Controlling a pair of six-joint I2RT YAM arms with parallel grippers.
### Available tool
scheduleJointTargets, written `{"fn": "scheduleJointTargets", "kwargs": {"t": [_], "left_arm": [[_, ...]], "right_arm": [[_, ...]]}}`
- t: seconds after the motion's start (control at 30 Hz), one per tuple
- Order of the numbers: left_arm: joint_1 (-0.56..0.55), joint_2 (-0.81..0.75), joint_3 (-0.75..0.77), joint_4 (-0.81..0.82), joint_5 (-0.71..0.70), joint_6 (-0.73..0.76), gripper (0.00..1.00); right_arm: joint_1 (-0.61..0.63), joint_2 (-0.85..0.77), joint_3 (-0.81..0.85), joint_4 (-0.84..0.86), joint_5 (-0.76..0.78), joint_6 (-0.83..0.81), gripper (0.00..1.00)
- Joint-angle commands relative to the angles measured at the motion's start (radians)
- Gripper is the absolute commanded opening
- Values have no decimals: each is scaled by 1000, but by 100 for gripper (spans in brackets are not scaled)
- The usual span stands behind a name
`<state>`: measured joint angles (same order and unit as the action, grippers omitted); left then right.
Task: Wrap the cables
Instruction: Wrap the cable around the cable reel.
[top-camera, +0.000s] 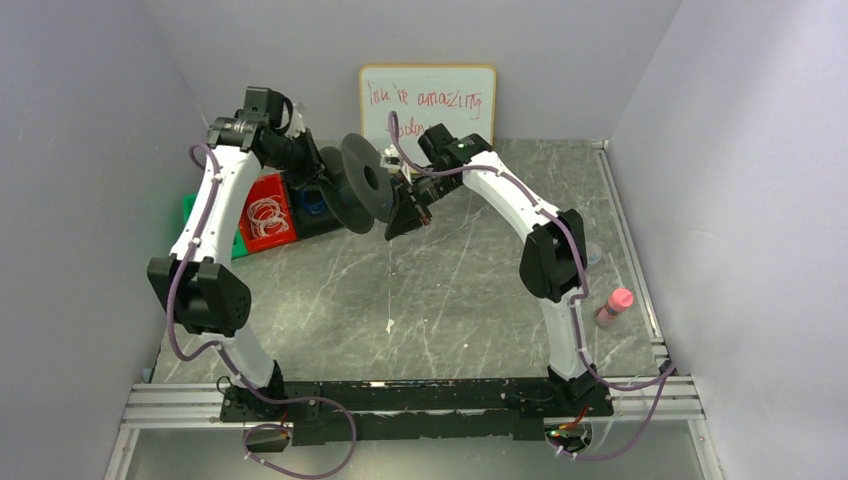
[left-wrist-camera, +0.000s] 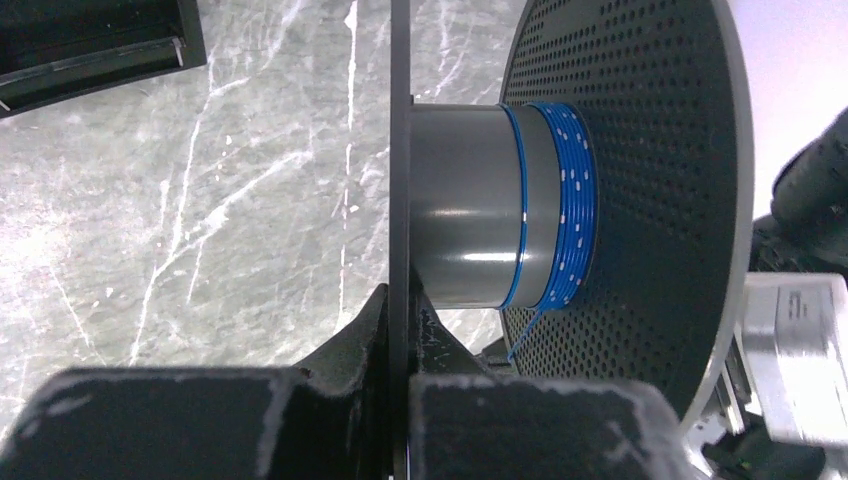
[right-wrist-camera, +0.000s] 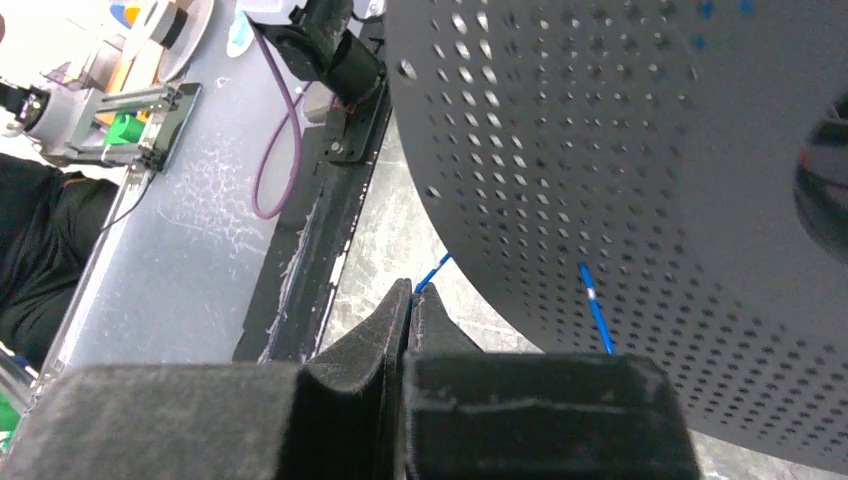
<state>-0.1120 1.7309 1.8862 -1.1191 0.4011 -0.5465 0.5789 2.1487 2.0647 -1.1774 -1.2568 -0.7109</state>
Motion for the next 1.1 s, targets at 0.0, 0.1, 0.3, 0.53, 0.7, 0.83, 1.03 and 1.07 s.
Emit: {"fn": "scheduleJointTargets", "kwargs": {"t": [0.0,0.1,0.3,0.53,0.7,0.83,1.03,1.07], "left_arm": [[169,-105,80,383,-50,-23,2],[195,-122,61,396,-3,-16,2],[229,-148,27,439,126,1,2],[246,-174,0,475,245,39,2],[246,-186,-15,462,344,115,2],[245,-192,-12,399,430,216,2],[205,-193,17,217,442,429,2],[192,-194,18,188,432,465,2]], "right_arm": [[-27,-7,-37,-318,-29,12,1],[-64,-7,-41,-318,-38,11,0],[-136,2,-50,-320,-38,1,1],[-233,32,-63,-320,-47,-3,1],[-263,38,-60,-321,-43,-9,1],[-280,44,-53,-320,-30,-11,1],[-318,72,-36,-320,-21,-9,1],[-324,76,-33,-320,-21,-8,1]]}}
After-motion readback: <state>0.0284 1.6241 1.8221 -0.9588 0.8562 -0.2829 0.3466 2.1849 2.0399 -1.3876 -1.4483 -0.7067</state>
